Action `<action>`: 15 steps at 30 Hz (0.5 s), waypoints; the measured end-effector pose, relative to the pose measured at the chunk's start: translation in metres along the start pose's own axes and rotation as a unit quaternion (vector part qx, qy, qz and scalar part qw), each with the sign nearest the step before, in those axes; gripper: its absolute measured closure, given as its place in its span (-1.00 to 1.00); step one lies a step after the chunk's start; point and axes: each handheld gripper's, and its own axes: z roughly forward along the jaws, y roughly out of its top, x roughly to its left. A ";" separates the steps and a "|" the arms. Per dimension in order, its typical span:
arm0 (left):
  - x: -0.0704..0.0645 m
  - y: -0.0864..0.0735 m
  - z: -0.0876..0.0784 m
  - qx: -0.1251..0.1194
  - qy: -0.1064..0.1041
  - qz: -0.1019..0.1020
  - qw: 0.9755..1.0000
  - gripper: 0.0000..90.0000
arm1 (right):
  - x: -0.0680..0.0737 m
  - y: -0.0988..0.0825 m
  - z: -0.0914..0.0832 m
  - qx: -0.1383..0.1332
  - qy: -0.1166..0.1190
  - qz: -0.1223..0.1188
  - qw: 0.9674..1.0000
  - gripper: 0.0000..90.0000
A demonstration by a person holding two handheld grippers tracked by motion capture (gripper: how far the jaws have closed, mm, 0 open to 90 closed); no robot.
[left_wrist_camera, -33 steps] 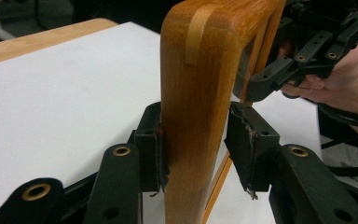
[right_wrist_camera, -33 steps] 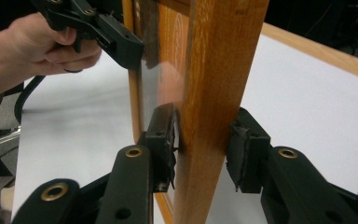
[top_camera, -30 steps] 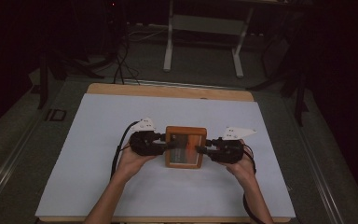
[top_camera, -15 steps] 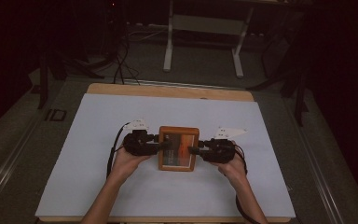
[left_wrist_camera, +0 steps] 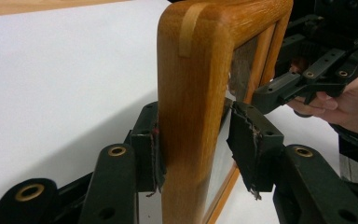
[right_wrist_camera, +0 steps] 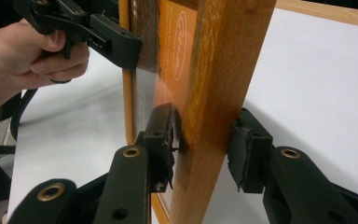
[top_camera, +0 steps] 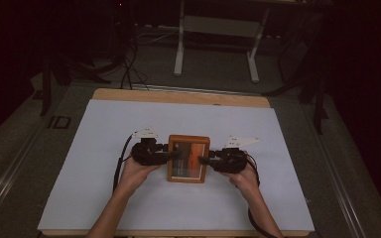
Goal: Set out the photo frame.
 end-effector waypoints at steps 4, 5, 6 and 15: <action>0.003 0.000 0.002 -0.004 0.000 -0.009 1.000 0.25 | -0.003 -0.001 0.002 -0.003 0.001 0.009 1.000 0.40; 0.004 0.000 0.003 -0.004 0.001 -0.011 1.000 0.25 | -0.004 -0.001 0.002 -0.005 0.002 0.010 1.000 0.40; 0.005 0.000 0.004 -0.005 0.001 -0.013 1.000 0.25 | -0.006 -0.002 0.003 -0.007 0.003 0.014 1.000 0.40; 0.009 0.000 0.006 -0.007 -0.001 -0.019 1.000 0.24 | -0.010 -0.003 0.004 -0.011 0.010 0.033 0.999 0.41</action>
